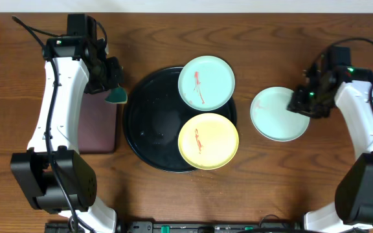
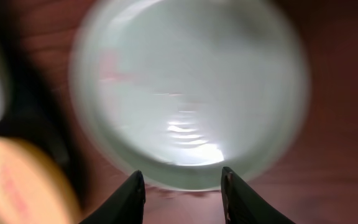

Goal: Clean dirty plates on tray and stack at the side
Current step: 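Place the pale green plate on the table right of the tray, then grip the yellow plate rim with the right gripper and tilt it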

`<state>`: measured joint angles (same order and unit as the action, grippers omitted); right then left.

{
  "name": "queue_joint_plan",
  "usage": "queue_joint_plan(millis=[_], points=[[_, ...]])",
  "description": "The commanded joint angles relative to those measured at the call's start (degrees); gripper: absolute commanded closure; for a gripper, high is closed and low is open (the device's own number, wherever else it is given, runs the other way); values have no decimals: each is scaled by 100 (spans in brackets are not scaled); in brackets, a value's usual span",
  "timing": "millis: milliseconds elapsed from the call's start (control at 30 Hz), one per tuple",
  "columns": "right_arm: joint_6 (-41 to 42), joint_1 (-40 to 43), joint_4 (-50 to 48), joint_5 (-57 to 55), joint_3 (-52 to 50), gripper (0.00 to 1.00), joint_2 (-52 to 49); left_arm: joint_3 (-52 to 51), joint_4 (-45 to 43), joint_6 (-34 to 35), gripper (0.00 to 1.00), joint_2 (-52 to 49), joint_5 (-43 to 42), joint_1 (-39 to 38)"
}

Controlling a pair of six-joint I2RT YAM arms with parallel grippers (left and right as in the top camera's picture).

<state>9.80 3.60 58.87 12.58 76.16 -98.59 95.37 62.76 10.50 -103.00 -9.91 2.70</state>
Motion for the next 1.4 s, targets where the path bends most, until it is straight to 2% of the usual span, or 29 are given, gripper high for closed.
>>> queue_joint_plan(millis=[0, 333, 700, 933, 1100, 1367], points=[[-153, -573, 74, 595, -4, 62, 26, -39, 7, 33, 93, -13, 55, -7], [348, -2041, 31, 393, -63, 61, -424, -39, 7, 33, 93, -13, 55, -7], [507, -2562, 76, 328, -70, 62, -1073, -39, 2, 31, 92, -13, 55, -7], [608, -2774, 59, 151, -197, 73, -1126, -39, 2, 31, 93, -13, 57, -7], [723, -2885, 24, 76, -205, 99, -1126, -39, 2, 31, 92, -13, 55, -7], [1027, -3311, -496, 140, 131, 99, -1123, -39, 0, 33, 92, -13, 55, -7]])
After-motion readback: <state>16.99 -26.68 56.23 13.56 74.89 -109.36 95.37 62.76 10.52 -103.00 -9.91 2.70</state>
